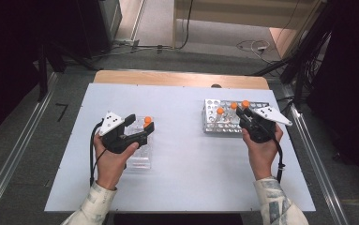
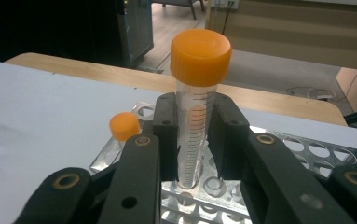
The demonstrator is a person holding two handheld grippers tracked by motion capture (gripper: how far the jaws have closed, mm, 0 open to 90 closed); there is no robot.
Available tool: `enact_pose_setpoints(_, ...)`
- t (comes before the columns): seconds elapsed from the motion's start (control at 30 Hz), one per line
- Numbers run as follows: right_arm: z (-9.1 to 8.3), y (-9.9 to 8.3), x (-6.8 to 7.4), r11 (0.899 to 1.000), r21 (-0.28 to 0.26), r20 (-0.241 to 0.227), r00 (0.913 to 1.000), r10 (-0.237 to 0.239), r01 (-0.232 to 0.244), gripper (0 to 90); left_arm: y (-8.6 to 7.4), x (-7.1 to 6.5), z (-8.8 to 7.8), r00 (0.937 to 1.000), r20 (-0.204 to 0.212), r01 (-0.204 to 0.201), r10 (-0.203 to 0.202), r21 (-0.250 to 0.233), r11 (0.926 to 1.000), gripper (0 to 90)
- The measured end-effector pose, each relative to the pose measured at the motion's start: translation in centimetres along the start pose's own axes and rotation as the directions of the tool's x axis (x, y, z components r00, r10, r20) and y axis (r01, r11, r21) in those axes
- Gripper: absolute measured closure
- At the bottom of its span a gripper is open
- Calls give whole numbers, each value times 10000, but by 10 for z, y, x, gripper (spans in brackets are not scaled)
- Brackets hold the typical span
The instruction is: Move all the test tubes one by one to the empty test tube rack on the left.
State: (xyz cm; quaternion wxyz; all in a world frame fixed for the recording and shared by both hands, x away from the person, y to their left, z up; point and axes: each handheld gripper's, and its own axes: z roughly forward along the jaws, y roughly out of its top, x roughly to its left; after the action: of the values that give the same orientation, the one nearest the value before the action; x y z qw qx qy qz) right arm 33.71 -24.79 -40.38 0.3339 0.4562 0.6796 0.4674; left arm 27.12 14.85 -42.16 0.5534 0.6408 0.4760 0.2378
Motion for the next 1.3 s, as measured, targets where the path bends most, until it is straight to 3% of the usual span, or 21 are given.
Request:
enact_pose_setpoints(0.37,-31,-15,10,9997,-158,-1049,9943,190,-208,719,0,-4,0,9999,81,-63,63,7,10000,228)
enact_pose_setpoints(0.8,-29,-32,33,9989,374,-1851,9825,-200,274,720,1,-14,-1,9992,306,-266,265,-1,9996,229)
enact_pose_setpoints(1.3,-23,-40,77,9933,569,-3043,9493,-785,1004,720,0,-32,0,9947,866,-563,558,30,9984,230)
